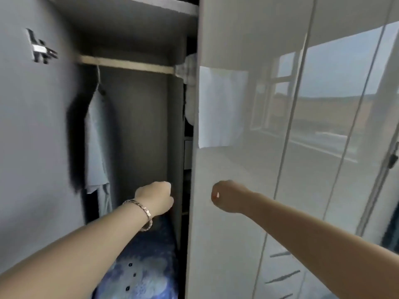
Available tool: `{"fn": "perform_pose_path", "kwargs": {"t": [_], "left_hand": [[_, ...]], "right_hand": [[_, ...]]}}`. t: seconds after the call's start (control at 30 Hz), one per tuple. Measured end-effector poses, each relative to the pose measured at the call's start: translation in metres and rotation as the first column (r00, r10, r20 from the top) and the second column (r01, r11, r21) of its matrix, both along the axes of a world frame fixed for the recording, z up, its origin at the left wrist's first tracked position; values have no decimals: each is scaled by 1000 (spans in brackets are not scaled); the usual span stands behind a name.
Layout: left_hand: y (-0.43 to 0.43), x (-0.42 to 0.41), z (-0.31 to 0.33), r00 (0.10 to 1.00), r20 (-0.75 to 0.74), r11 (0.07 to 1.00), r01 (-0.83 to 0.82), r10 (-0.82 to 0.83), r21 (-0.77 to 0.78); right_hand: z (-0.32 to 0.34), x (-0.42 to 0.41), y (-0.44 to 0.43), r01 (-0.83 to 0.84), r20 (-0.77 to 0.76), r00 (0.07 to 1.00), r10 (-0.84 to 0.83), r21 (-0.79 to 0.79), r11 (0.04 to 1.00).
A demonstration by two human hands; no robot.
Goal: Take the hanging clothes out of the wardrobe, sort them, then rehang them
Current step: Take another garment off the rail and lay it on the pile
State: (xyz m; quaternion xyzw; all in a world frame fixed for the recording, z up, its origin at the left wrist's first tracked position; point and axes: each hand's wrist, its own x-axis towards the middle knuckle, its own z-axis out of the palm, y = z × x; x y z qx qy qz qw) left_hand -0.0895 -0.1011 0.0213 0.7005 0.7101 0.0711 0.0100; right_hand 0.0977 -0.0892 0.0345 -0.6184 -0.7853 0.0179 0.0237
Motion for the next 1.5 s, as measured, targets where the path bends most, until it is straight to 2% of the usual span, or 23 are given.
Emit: {"fn": "perform_pose_path", "kwargs": {"t": [0.1, 0.2, 0.27, 0.37, 0.57, 0.7, 0.87, 0.93, 1.03, 1.17, 1.27, 1.33, 1.5], "left_hand": [[6, -34, 23, 991, -2, 983, -134, 135, 126], [14, -71, 45, 964, 6, 949, -262, 265, 174], [23, -94, 58, 941, 1, 918, -329, 337, 222], [39, -129, 83, 907, 25, 862, -409, 421, 301], [88, -188, 127, 874, 101, 778, -471, 475, 415], [124, -208, 145, 871, 146, 758, -482, 469, 440], [153, -220, 144, 871, 91, 772, -473, 484, 425], [158, -225, 141, 869, 44, 778, -462, 492, 426], [160, -234, 137, 862, -11, 787, -457, 507, 415], [164, -245, 134, 835, -15, 773, -502, 549, 387], [170, -248, 133, 834, 5, 773, -513, 551, 374], [175, -248, 130, 836, 17, 770, -514, 549, 379], [181, -247, 121, 845, 36, 779, -508, 534, 367]], "right_hand": [[36, -32, 29, -151, 39, 988, 149, 71, 986], [64, -64, 57, -251, 37, 968, 249, 118, 961], [76, -87, 81, -266, -9, 963, 269, 128, 956], [88, -125, 118, -268, -156, 946, 286, 124, 955], [111, -220, 189, -267, -482, 820, 309, 154, 951], [135, -290, 221, -323, -692, 658, 296, 96, 942], [153, -354, 252, -372, -773, 569, 282, 64, 926], [154, -374, 263, -382, -746, 606, 277, 32, 924], [155, -390, 279, -377, -737, 611, 288, 48, 925], [164, -385, 304, -380, -816, 519, 252, 44, 924], [172, -375, 320, -295, -794, 546, 265, 113, 949], [177, -368, 325, -306, -800, 535, 271, 116, 945], [182, -338, 310, -335, -864, 404, 300, 166, 928]]}}
